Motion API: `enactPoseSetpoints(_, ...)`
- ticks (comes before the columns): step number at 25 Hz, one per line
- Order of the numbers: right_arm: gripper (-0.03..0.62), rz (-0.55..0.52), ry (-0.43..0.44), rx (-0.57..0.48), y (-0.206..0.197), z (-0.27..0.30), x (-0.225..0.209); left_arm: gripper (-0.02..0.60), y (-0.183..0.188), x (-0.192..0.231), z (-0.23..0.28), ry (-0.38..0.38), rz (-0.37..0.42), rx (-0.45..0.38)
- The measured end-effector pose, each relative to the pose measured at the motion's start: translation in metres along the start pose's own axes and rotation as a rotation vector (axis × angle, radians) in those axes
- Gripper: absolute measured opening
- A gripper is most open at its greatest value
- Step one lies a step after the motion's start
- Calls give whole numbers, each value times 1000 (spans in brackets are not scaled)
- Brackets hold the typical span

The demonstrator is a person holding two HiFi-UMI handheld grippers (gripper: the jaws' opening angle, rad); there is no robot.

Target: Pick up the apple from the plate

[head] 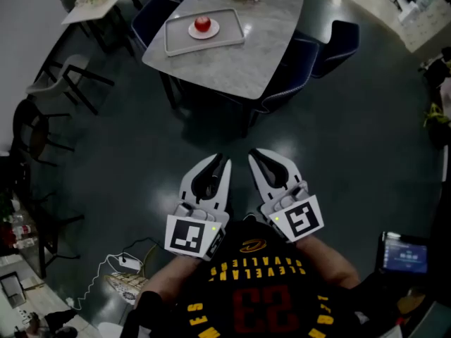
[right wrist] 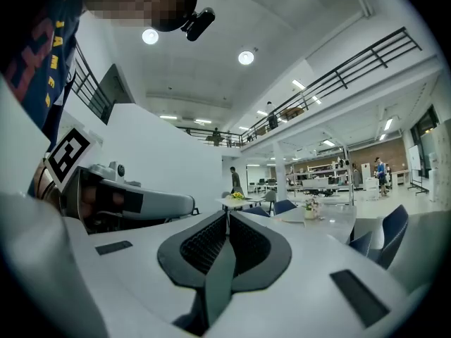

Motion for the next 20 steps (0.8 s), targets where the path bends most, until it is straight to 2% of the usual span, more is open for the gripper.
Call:
enactPoseSetpoints(11,6,19,-28,69,-8,95,-28,57,42,80,54,-9,-69,22)
enactPoseSetpoints(20,6,-3,-51,115,-14,159,-25,57,63,152,69,-31,-133,5)
Point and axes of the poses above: the fingertips, and each gripper's own axes: z forward along the fingers, x to its left, y out of its top, the point moved 6 cm from there along -z, backward along the fingers, and after that the axes turned 14 degrees about -z, right-handed, at the moved point
